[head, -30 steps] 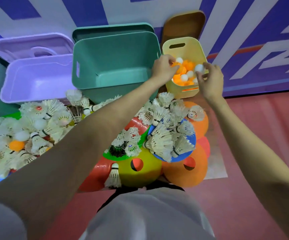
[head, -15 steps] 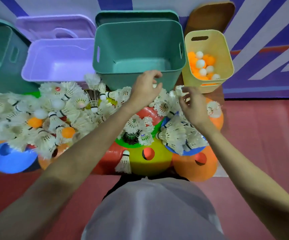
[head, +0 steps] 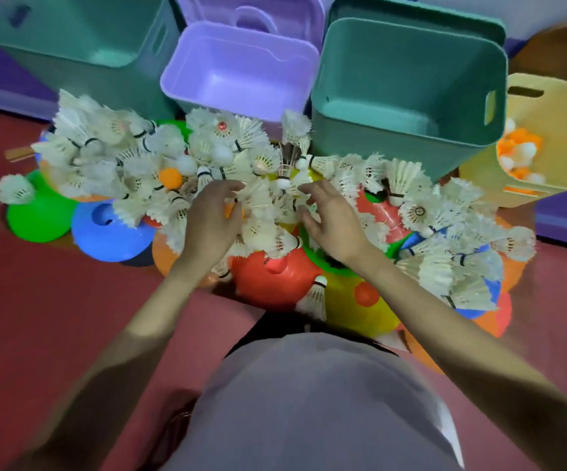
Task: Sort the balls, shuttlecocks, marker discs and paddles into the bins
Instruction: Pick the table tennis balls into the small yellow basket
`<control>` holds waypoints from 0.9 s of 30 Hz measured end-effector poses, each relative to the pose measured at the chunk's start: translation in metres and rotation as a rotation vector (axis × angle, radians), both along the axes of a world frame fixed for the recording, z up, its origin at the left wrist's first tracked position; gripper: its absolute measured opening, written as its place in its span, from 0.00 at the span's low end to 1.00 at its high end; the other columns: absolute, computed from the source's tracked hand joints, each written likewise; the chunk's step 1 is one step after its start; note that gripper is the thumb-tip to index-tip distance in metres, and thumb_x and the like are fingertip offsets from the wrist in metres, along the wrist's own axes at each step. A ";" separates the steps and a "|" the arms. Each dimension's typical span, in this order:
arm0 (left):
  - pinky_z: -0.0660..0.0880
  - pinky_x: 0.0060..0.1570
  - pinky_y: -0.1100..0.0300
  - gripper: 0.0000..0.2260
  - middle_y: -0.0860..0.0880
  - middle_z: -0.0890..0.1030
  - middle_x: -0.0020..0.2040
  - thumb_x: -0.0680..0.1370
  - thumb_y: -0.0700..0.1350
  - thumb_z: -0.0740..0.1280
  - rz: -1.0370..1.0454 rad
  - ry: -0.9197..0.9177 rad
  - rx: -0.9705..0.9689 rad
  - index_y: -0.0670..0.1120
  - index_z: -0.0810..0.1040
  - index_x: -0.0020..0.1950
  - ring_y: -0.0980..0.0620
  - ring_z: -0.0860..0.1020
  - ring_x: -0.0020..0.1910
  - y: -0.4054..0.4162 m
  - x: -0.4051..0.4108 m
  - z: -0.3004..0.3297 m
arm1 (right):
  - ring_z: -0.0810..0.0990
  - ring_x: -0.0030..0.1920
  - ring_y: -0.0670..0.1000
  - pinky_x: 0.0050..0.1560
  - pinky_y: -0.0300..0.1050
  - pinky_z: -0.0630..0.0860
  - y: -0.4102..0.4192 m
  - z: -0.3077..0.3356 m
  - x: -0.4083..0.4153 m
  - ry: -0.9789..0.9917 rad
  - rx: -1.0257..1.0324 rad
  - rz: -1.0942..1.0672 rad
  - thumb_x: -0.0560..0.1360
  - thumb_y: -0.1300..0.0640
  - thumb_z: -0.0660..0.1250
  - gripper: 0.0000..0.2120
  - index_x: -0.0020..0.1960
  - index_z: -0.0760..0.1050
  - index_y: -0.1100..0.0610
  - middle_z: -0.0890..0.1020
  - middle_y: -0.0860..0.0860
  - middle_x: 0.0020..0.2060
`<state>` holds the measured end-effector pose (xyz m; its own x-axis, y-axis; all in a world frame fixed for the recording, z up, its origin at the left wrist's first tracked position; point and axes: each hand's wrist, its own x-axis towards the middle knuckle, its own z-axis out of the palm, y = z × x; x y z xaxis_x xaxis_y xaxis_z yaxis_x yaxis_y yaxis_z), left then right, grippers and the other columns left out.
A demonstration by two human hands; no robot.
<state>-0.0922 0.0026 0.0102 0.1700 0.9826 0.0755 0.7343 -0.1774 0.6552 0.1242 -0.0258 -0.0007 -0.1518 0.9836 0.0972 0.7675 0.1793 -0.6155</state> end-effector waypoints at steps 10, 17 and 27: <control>0.71 0.58 0.49 0.21 0.42 0.76 0.61 0.73 0.37 0.71 -0.274 0.203 -0.150 0.41 0.74 0.66 0.42 0.73 0.62 0.014 -0.039 -0.017 | 0.79 0.49 0.58 0.47 0.50 0.76 0.052 0.006 -0.056 -0.031 0.021 0.019 0.77 0.60 0.62 0.15 0.62 0.72 0.63 0.75 0.58 0.53; 0.71 0.59 0.46 0.17 0.42 0.76 0.61 0.76 0.39 0.69 -0.209 0.043 -0.104 0.41 0.75 0.65 0.41 0.74 0.60 0.029 -0.050 -0.019 | 0.77 0.52 0.59 0.51 0.48 0.73 0.084 0.004 -0.077 -0.093 0.004 0.008 0.76 0.61 0.63 0.17 0.63 0.72 0.63 0.75 0.60 0.54; 0.76 0.53 0.49 0.16 0.45 0.78 0.58 0.74 0.40 0.71 0.043 -0.122 -0.004 0.42 0.78 0.62 0.45 0.78 0.53 0.043 -0.095 -0.015 | 0.72 0.60 0.60 0.60 0.49 0.65 0.139 -0.012 -0.117 -0.240 -0.063 0.029 0.73 0.54 0.71 0.23 0.65 0.72 0.60 0.75 0.58 0.57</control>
